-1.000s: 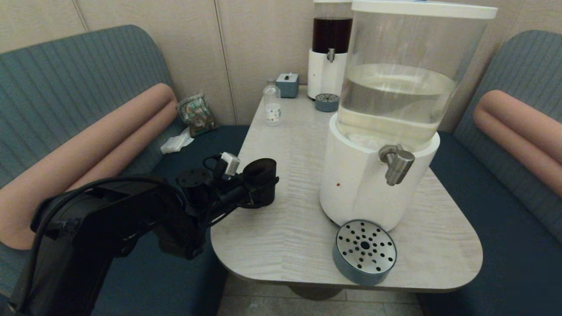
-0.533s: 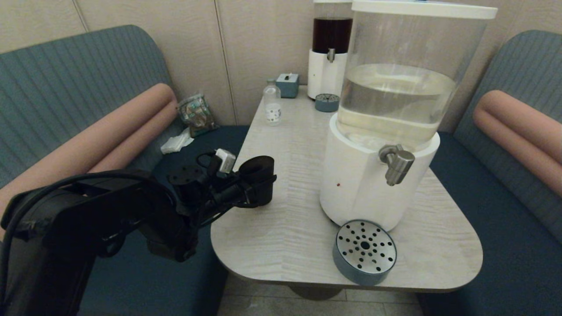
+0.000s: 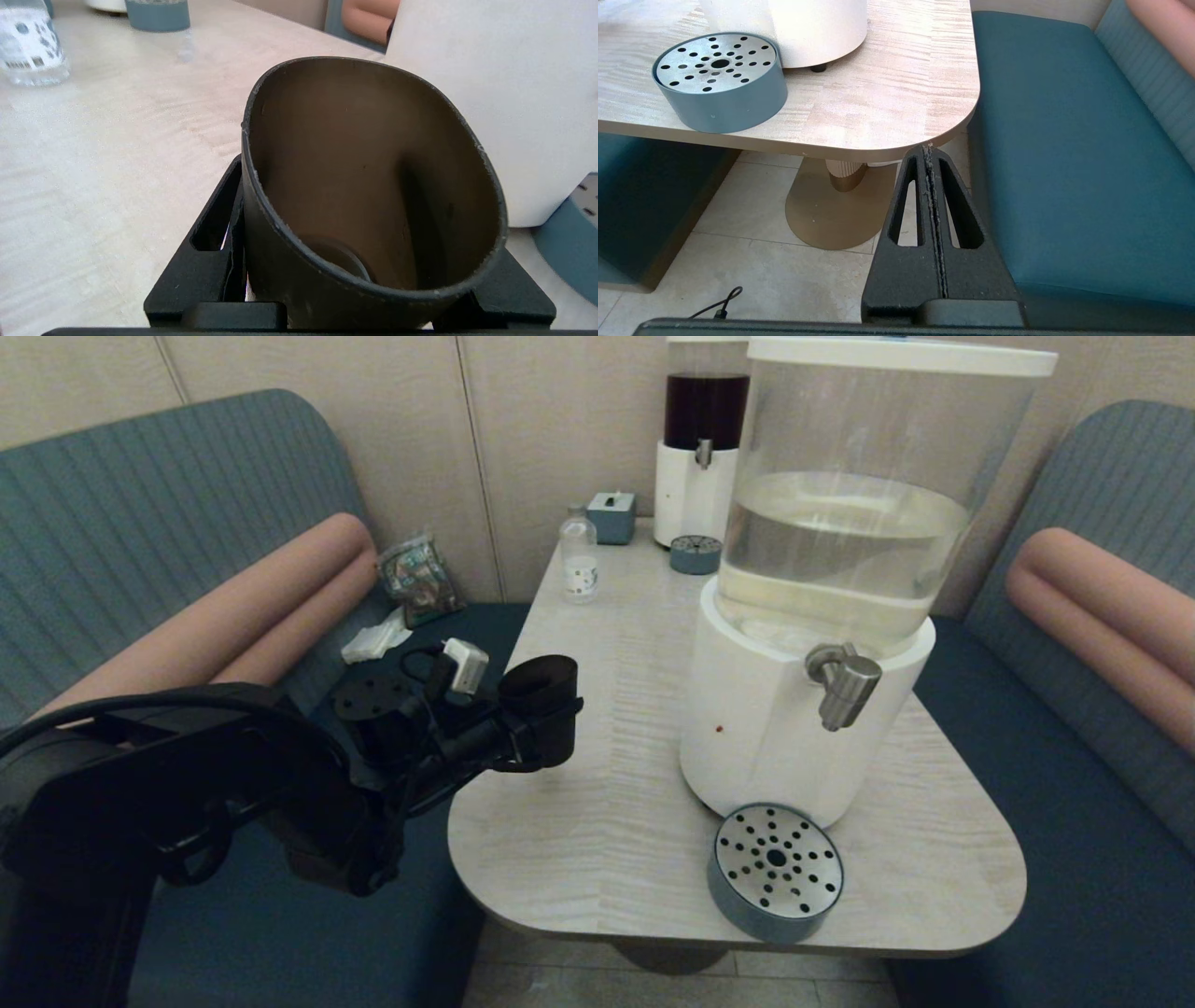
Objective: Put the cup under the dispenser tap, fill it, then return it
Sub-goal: Pick up the cup, then place it under the water dispenser
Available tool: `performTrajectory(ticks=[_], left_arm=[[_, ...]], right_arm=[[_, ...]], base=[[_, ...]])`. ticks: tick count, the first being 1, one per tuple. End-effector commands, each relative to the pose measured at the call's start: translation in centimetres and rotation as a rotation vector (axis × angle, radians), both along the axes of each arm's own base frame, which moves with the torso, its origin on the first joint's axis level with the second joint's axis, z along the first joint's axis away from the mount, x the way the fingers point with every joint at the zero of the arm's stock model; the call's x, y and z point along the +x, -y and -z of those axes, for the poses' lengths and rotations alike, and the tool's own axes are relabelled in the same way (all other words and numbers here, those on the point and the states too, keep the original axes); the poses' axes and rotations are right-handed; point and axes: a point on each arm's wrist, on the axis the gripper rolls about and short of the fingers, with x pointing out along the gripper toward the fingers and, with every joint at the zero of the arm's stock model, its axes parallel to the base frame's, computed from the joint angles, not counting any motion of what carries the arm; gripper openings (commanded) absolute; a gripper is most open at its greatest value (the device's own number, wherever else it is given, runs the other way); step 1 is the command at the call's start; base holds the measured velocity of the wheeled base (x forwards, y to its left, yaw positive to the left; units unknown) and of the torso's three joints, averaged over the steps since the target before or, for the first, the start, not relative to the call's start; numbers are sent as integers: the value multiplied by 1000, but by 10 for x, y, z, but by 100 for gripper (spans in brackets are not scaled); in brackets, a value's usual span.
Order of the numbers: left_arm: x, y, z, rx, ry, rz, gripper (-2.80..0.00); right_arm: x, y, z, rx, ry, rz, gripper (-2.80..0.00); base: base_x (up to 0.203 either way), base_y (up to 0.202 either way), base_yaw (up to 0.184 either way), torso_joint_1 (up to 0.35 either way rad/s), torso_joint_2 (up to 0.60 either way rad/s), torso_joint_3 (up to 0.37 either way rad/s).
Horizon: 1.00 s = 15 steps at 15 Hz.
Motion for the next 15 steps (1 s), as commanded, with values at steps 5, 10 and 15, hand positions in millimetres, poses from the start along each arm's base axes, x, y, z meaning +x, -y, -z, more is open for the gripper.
performTrajectory(ticks=[5,10,15], left_arm=[[-19,12,-21,-11,33,45,-280],[-43,32,-35,-22,41,106,-280],[-61,47,-33,-15,11,159,-280]], right_arm=[[0,0,0,0,-1,0,-280],[0,0,0,0,-2,0,-280],[0,0,0,0,-2,0,-280]], base=[[0,0,0,0,0,0],[0,0,0,0,0,0],[0,0,0,0,0,0]])
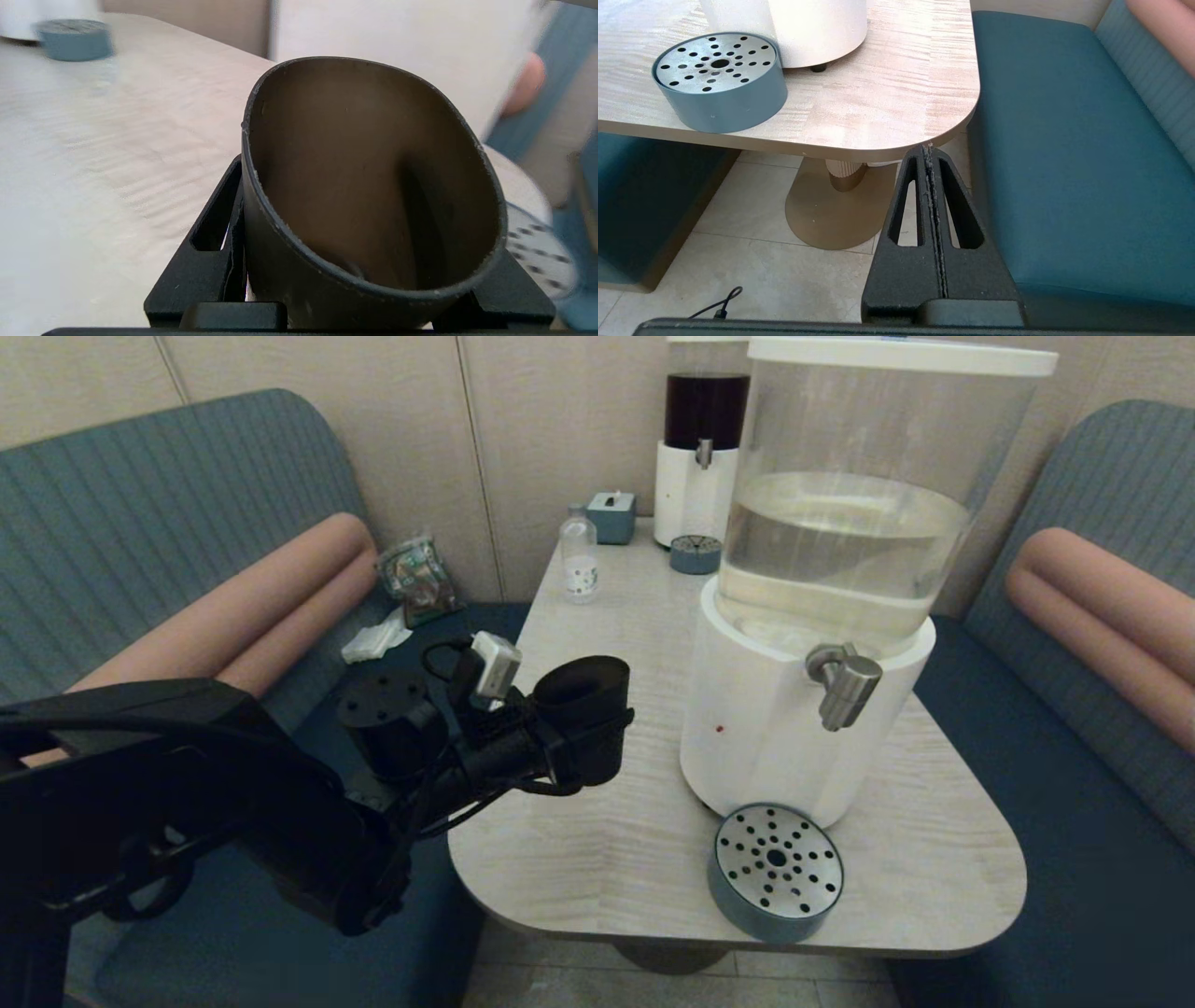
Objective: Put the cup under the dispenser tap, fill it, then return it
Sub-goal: Place it under the water dispenser
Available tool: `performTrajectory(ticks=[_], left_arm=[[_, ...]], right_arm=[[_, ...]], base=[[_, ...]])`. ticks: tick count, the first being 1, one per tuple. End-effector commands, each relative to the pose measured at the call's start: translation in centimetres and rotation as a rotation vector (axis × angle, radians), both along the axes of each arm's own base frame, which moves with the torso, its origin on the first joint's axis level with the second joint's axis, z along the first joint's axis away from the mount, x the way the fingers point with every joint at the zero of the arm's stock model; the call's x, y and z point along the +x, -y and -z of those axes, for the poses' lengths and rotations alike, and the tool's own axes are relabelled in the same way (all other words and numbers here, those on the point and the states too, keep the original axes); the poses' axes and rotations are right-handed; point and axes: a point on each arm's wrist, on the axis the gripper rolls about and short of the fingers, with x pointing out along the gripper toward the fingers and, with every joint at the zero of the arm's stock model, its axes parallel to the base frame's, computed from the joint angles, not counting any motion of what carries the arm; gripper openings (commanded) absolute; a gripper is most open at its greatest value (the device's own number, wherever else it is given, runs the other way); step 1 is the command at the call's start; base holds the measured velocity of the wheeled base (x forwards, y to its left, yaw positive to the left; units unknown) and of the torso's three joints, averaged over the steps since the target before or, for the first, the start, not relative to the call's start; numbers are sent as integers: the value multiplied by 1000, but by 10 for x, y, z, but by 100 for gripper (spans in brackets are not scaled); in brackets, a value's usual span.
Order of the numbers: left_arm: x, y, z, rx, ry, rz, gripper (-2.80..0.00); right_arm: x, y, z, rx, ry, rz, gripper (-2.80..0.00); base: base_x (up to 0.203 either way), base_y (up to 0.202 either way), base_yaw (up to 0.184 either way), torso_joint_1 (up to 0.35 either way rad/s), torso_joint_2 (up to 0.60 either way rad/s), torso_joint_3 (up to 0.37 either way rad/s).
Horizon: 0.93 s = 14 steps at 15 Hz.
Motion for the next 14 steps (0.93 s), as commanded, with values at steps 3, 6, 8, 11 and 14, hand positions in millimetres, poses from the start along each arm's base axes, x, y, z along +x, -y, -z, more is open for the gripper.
performTrajectory(ticks=[3,6,8,11,14], left_arm=[[-27,3,-1,12,-33,27,-280],[-42,11,-5,16,-39,67,-280],[-50,19,-6,13,-46,100,-280],[-58,31,-5,13,-45,142,-280],[-62,44,0,19,-56,181,-280]], right_arm=[[0,0,0,0,-2,0,-280],[0,0,0,0,-1,0,-280],[0,0,0,0,-2,0,-280],[0,0,0,0,-1,0,-280],[0,0,0,0,-1,0,-280]], base=[[0,0,0,0,0,0],[0,0,0,0,0,0],[0,0,0,0,0,0],[0,0,0,0,0,0],[0,0,0,0,0,0]])
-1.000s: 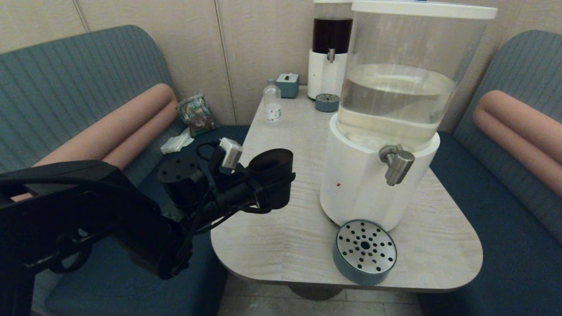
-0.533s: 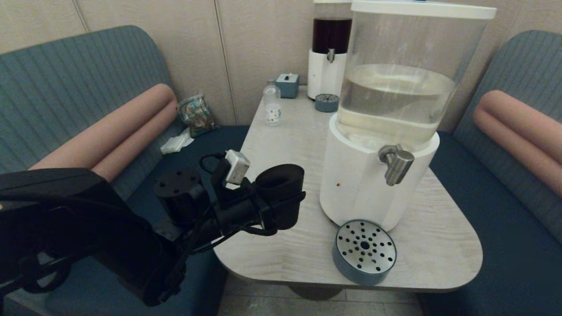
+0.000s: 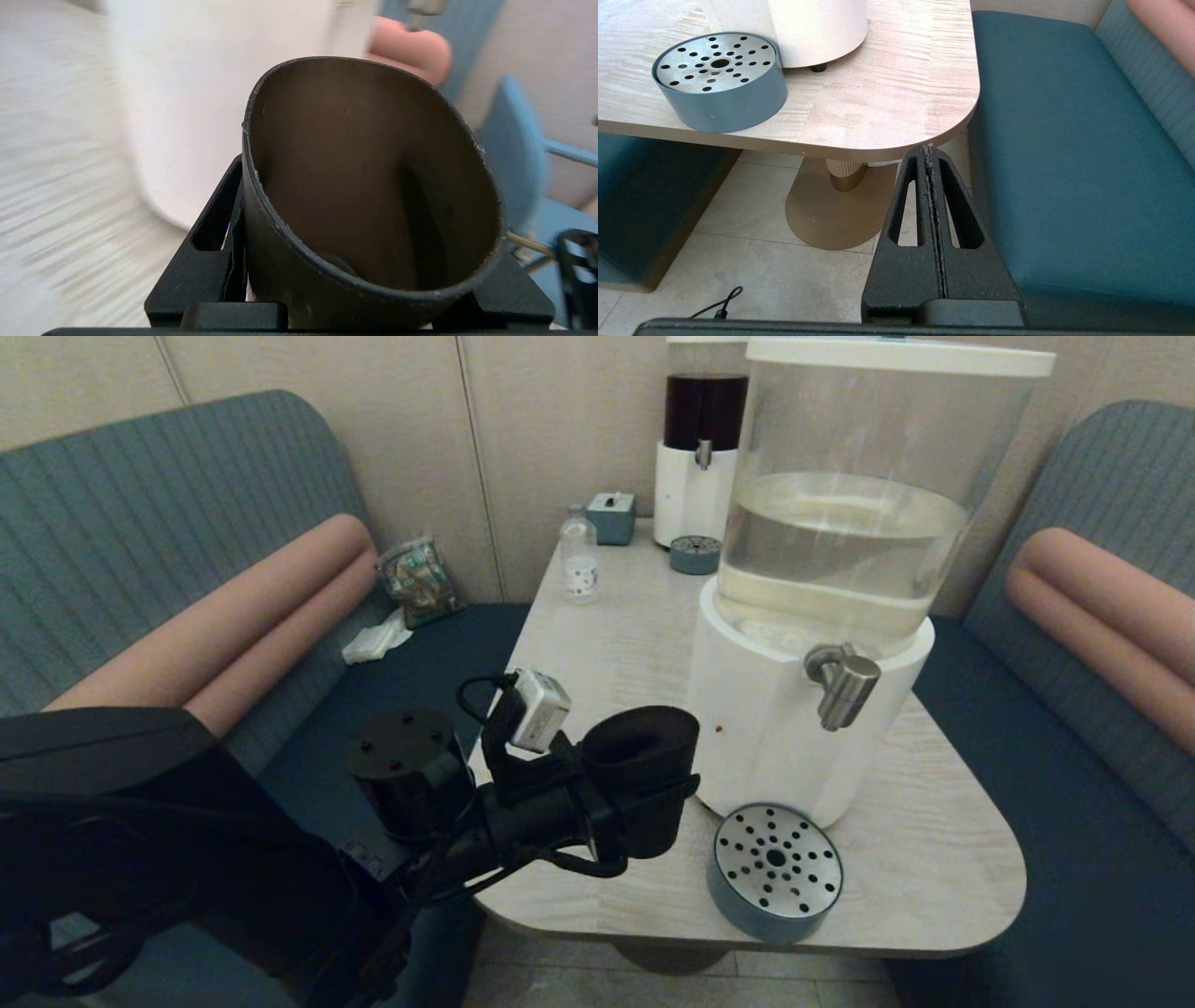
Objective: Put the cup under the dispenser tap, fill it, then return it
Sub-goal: Place it under the water dispenser
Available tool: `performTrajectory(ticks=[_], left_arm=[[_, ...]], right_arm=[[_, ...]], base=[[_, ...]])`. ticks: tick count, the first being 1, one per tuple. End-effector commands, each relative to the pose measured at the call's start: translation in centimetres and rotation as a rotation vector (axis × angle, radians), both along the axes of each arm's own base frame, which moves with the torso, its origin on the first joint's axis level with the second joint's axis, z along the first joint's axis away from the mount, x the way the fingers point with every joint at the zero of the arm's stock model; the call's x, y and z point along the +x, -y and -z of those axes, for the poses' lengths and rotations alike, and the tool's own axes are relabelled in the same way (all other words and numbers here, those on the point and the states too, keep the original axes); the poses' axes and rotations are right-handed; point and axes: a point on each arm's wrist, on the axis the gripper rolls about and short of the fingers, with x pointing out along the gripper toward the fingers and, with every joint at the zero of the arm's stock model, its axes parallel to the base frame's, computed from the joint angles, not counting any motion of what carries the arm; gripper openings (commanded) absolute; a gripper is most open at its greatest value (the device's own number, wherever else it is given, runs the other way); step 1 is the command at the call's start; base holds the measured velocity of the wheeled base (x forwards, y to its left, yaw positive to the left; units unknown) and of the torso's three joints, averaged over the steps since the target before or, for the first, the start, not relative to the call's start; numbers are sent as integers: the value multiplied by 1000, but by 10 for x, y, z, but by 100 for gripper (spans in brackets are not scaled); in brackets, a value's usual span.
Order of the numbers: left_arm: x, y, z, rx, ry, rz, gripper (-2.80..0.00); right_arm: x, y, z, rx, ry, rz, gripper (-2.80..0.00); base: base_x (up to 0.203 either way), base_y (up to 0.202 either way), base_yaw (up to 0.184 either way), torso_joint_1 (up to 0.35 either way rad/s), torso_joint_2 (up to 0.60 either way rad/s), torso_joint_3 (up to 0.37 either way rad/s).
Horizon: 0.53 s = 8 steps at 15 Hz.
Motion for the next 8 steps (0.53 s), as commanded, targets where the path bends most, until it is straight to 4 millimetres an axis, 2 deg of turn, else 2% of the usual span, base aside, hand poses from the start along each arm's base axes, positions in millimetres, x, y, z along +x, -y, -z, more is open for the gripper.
performTrajectory(ticks=[1,5,8], left_arm=[[-3,10,3,-1,0,31,-280],[-9,33,10,-5,-16,72,-280],[-5,49,9,-24,4,88,-280]], right_arm=[[0,0,0,0,-2,0,-280],[0,0,0,0,-2,0,-280],[0,0,0,0,-1,-1,-280]], base=[[0,0,0,0,0,0],[0,0,0,0,0,0],[0,0,0,0,0,0]])
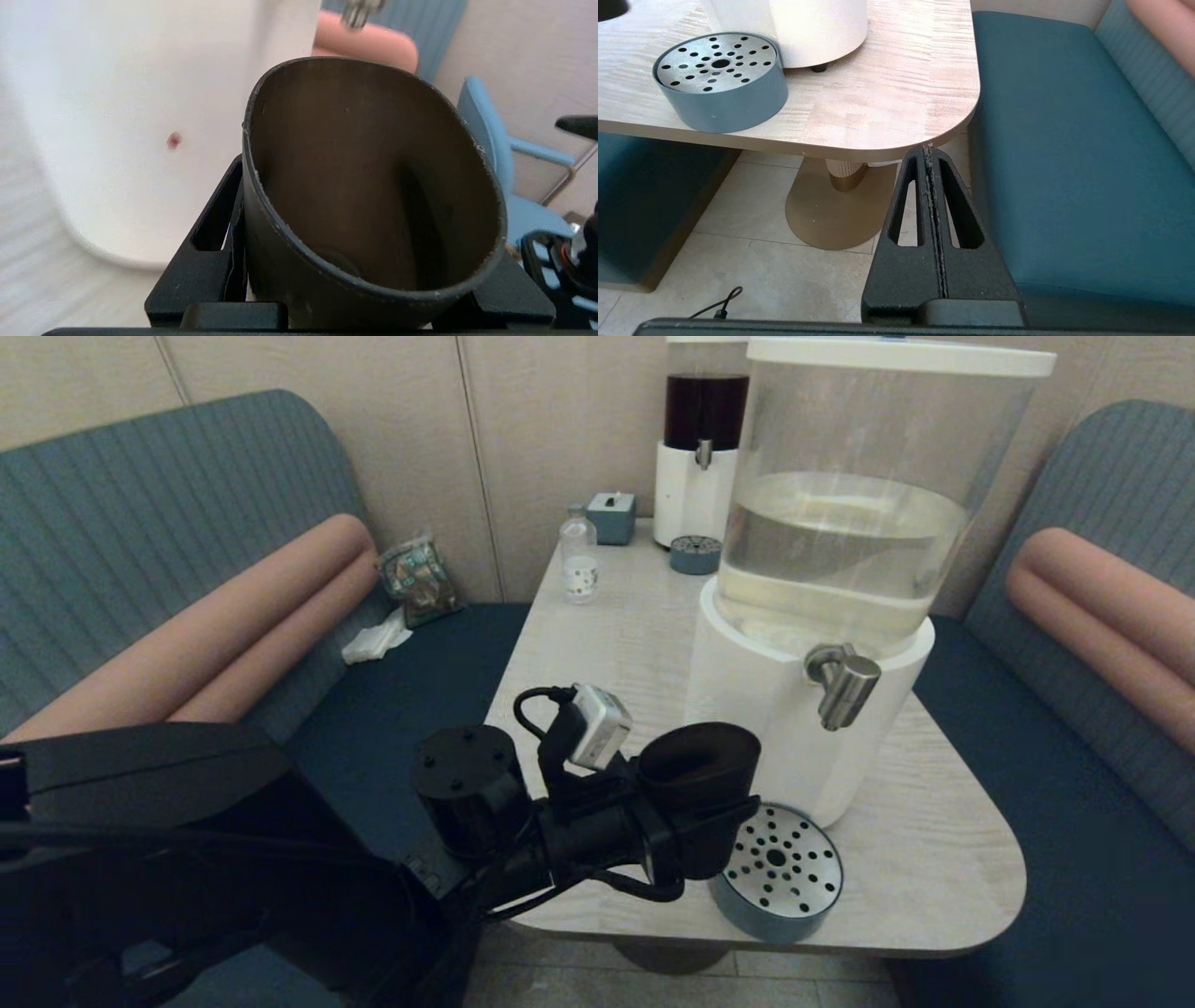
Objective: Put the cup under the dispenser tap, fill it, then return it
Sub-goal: Place it under the water dispenser
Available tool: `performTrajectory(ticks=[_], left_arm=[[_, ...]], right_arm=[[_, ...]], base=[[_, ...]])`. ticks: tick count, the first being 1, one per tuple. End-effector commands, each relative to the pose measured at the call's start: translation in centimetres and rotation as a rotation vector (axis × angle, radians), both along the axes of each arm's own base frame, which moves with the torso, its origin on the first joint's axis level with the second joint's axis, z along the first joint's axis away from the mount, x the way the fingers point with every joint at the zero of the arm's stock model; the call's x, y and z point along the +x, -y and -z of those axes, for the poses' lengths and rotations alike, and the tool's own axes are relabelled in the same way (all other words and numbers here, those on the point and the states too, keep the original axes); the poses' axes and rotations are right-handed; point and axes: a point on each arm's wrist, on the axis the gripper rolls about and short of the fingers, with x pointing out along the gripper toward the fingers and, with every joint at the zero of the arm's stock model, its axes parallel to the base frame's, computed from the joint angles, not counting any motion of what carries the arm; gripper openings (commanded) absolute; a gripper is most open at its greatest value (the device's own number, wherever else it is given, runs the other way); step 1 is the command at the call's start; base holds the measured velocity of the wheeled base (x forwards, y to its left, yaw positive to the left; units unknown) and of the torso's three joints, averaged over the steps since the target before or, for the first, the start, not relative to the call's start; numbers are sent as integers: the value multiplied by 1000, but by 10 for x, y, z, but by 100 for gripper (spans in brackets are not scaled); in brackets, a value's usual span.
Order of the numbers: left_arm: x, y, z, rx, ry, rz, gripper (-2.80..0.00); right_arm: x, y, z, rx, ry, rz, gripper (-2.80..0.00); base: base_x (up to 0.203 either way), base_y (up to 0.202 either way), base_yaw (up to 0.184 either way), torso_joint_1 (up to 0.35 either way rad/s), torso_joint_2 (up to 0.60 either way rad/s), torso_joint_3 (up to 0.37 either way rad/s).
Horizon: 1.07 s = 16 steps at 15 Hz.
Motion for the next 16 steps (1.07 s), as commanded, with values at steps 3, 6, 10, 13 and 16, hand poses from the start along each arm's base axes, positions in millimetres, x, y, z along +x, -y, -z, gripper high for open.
performTrajectory(ticks=[3,6,10,13,16], left_arm=[[8,21,8,-15,8,31,-280],[11,32,15,-18,5,47,-280],[16,47,23,-26,3,67,-280],[22,59,31,-35,11,76,-280],[29,72,31,-72,20,48,-280]], right_arm=[[0,0,0,0,-2,-1,-280],[0,0,0,0,-2,0,-280],[0,0,0,0,-2,0,-280],[0,0,0,0,-2,0,-280],[0,0,0,0,-2,0,-280]], base=[[0,0,0,0,0,0],[0,0,0,0,0,0],[0,0,0,0,0,0],[0,0,0,0,0,0],[0,0,0,0,0,0]])
